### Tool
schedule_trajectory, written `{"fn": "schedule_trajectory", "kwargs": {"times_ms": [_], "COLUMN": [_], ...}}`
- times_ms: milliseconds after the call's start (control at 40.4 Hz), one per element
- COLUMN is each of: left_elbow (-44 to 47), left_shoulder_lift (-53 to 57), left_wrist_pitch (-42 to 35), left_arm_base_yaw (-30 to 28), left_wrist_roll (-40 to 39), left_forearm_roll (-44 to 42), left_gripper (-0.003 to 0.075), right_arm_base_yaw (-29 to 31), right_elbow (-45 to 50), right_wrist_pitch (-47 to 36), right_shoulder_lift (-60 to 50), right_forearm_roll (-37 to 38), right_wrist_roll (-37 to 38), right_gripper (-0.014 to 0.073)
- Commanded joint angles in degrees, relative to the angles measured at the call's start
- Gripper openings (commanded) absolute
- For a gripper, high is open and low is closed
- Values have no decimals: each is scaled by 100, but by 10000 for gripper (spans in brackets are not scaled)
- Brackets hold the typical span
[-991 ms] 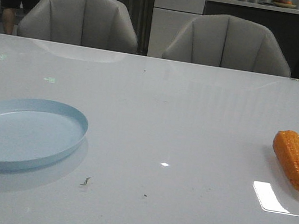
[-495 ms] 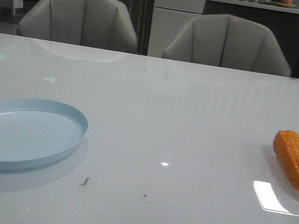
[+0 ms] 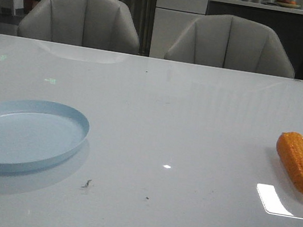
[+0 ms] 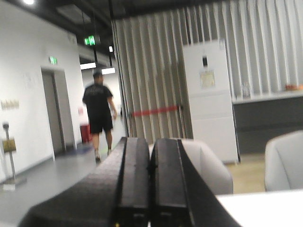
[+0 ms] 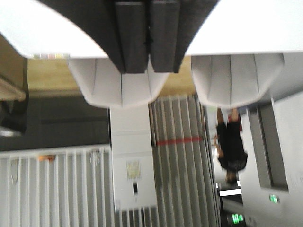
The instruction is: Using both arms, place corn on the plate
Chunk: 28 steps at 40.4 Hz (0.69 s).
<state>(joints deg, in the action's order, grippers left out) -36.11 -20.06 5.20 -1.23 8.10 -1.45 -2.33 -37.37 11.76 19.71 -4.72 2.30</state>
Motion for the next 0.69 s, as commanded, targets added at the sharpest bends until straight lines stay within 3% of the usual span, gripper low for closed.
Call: {"fn": "schedule_trajectory", "kwargs": {"times_ms": [0, 149, 372, 669], "left_elbow": [-538, -628, -617, -617], "left_shoulder_lift": [-728, -1560, -2790, -3392], "left_wrist_pitch": [-36, 55, 1049, 1395], "left_arm_base_yaw": [39, 39, 39, 39], "left_wrist_roll": [-69, -69, -69, -69], "left_forearm_roll": [-8, 32, 364, 634], "left_gripper": [94, 94, 94, 98], "right_arm_base_yaw": [14, 14, 14, 14], "right_elbow": [-400, -376, -376, -376], "right_wrist_pitch": [-148, -7, 563, 943], "right_shoulder_lift": [657, 1496, 2745, 3434], "right_forearm_roll": [0, 0, -18, -37], "right_wrist_roll": [-12, -12, -12, -12], "right_gripper": [50, 50, 50, 50]}}
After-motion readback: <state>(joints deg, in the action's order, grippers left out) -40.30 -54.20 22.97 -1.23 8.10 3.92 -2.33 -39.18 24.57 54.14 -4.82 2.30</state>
